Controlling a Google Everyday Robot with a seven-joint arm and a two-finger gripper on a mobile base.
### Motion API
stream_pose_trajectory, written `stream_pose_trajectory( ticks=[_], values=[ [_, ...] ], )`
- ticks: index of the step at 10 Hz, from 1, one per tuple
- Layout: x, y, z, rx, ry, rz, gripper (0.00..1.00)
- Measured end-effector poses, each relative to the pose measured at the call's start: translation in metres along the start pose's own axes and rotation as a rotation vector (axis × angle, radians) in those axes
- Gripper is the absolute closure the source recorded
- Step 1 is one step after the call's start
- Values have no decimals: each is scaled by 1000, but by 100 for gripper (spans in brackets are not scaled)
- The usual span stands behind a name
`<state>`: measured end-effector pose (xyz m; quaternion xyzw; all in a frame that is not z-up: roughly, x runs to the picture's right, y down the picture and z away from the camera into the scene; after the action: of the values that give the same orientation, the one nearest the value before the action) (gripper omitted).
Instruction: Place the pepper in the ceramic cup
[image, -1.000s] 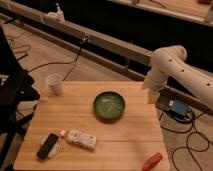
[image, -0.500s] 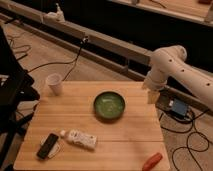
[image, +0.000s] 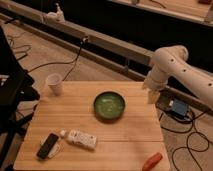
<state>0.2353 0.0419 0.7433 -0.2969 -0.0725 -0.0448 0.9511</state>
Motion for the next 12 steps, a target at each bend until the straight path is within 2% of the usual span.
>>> stream_pose_trajectory(
  ticks=[2,6,9,12],
  values=[
    [-5,9,7,-18,-9,-61,38],
    [-10,39,29,-47,-19,-131,38],
    [-9,84,44,-63,-15,-178,38],
    [-9,132,46,-81,-1,-205,38]
  ],
)
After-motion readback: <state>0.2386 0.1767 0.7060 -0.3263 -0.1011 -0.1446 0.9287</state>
